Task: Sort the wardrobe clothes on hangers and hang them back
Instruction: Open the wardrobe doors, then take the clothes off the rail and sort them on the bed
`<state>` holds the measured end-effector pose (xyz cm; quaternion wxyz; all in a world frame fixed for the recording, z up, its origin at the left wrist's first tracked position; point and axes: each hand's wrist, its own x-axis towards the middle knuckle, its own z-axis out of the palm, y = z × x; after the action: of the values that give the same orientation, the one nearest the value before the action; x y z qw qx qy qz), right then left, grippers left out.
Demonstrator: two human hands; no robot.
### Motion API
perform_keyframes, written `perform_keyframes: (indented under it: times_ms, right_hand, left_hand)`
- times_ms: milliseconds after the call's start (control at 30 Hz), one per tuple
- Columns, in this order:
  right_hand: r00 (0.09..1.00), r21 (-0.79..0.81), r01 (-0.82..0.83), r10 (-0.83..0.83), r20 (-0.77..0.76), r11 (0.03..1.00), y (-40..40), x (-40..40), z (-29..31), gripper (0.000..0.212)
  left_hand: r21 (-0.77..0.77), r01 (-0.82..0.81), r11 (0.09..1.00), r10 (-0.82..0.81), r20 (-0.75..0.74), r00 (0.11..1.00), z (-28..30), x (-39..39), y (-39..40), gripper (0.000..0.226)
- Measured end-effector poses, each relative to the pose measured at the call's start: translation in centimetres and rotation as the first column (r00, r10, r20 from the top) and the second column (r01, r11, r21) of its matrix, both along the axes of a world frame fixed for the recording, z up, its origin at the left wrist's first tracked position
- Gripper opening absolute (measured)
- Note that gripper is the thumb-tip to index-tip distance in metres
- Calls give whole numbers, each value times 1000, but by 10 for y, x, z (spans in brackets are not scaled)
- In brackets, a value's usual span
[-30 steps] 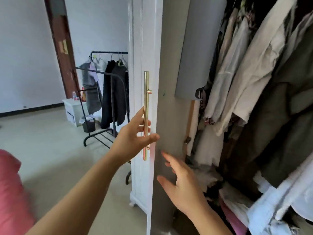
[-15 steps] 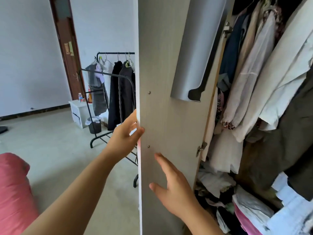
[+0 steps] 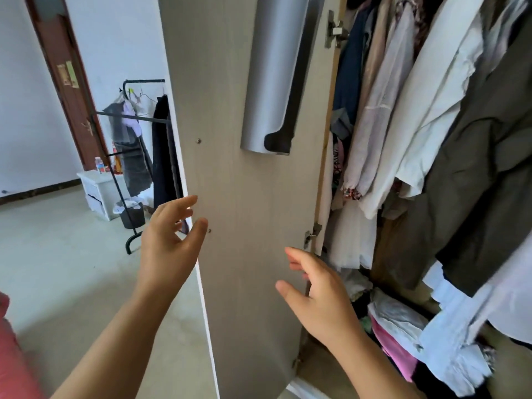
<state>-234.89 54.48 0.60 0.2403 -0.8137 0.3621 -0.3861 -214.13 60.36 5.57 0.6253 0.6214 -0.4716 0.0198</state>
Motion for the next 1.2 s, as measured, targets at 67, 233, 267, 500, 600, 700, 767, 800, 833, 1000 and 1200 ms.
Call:
perform_keyframes:
  times_ms: [67, 233, 267, 500, 600, 700, 767, 800, 833, 1000, 1200]
  right_hand:
    - [1000, -9, 29, -29, 9, 1000, 0, -17, 6, 51]
    - [989, -19, 145, -145, 40, 989, 1, -69, 23, 49]
    - [981, -27, 188, -186, 54, 982, 1, -82, 27, 48]
    - [911, -47, 397, -387, 147, 917, -9, -172, 58, 42]
    - [877, -77, 460, -440, 192, 884, -19, -204, 82, 40]
    - [849, -109, 506, -472, 239, 855, -32, -227, 112, 39]
    - [830, -127, 532, -485, 277, 837, -43, -240, 133, 37]
    - [820, -131, 543, -491, 294, 829, -48, -245, 141, 37]
    - [812, -141, 553, -494, 311, 821, -54, -249, 149, 37]
    - [786, -172, 582, -496, 369, 795, -92, -254, 183, 37]
    - [779, -274, 609, -495, 386, 745, -151, -247, 233, 38]
  left_hand:
    - [38, 48, 998, -49, 39, 998, -1, -20, -1, 31]
    - [151, 196, 969, -217, 138, 966, 0, -79, -19, 25]
    - [162, 219, 962, -244, 154, 958, 1, -92, -24, 26]
    - [206, 398, 894, -441, 246, 863, 24, -186, -60, 27]
    - [173, 466, 868, -497, 298, 815, 44, -223, -81, 27]
    - [118, 531, 839, -537, 337, 773, 75, -252, -100, 28]
    - [85, 574, 814, -565, 343, 751, 97, -267, -115, 31]
    - [69, 589, 805, -574, 340, 745, 106, -273, -121, 32]
    - [47, 604, 796, -582, 336, 740, 115, -278, -129, 33]
    - [-56, 641, 766, -582, 363, 728, 151, -290, -175, 37]
    - [-160, 667, 728, -555, 435, 709, 202, -295, -243, 37]
